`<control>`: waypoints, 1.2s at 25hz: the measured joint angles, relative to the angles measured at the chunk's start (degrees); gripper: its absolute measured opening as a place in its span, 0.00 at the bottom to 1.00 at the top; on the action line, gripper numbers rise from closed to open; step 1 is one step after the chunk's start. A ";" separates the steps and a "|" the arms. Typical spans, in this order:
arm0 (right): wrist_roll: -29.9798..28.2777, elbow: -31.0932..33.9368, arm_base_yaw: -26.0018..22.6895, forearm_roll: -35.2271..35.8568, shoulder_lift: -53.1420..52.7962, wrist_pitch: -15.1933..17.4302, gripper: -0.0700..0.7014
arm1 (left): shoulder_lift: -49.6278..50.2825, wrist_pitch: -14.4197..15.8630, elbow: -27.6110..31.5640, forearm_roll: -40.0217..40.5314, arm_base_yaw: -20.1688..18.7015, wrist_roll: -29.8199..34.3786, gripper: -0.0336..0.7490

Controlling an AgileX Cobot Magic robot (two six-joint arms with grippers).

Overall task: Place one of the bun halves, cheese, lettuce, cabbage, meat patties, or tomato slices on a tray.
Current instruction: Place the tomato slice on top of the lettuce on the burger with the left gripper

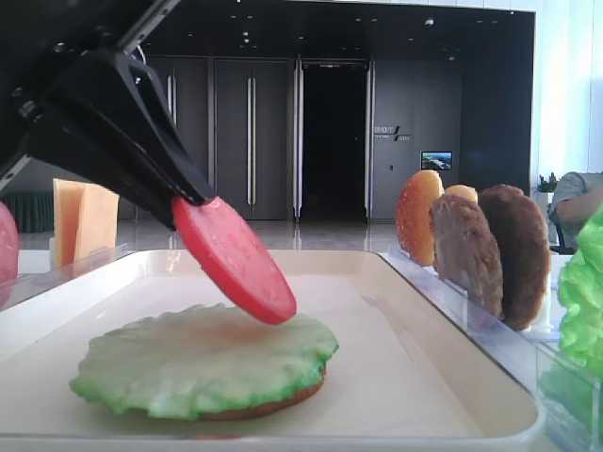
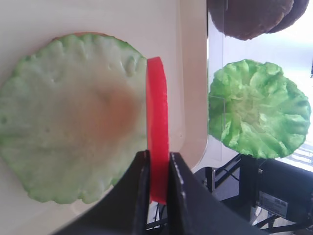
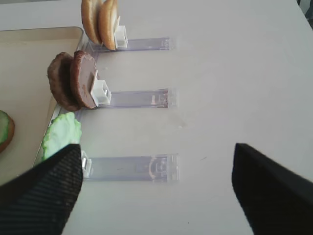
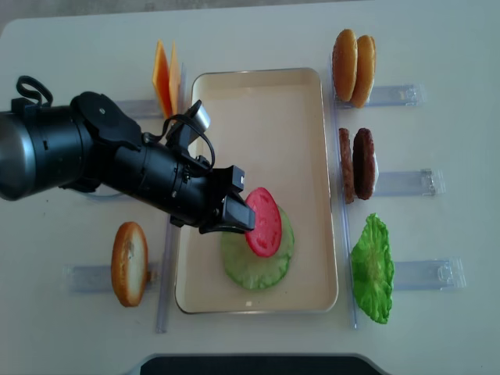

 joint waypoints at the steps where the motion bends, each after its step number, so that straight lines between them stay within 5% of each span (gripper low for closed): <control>1: 0.00 0.00 0.00 0.00 0.00 0.00 0.85 | 0.05 0.00 0.00 0.00 0.00 0.05 0.12; 30: 0.00 0.00 0.00 0.00 0.00 0.00 0.85 | 0.06 -1.23 0.00 -0.13 0.00 0.07 0.12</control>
